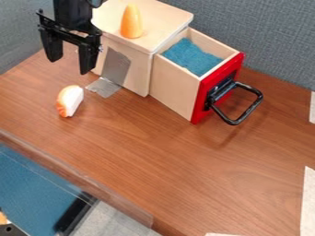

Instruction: Move the yellow object to the middle bottom of the table

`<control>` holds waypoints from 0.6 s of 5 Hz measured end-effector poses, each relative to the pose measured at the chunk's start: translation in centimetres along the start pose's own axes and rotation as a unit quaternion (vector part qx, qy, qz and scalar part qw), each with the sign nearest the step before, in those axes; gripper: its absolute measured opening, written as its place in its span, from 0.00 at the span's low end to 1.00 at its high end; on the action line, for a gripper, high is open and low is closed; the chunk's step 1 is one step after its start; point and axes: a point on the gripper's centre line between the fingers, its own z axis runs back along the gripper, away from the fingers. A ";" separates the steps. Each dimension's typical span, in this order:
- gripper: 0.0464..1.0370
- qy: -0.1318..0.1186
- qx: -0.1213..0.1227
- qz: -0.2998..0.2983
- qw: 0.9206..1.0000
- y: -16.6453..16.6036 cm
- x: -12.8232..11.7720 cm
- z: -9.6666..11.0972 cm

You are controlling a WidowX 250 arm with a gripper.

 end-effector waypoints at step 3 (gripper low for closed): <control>0.96 -0.002 -0.047 -0.029 0.998 -3.6 2.0 2.6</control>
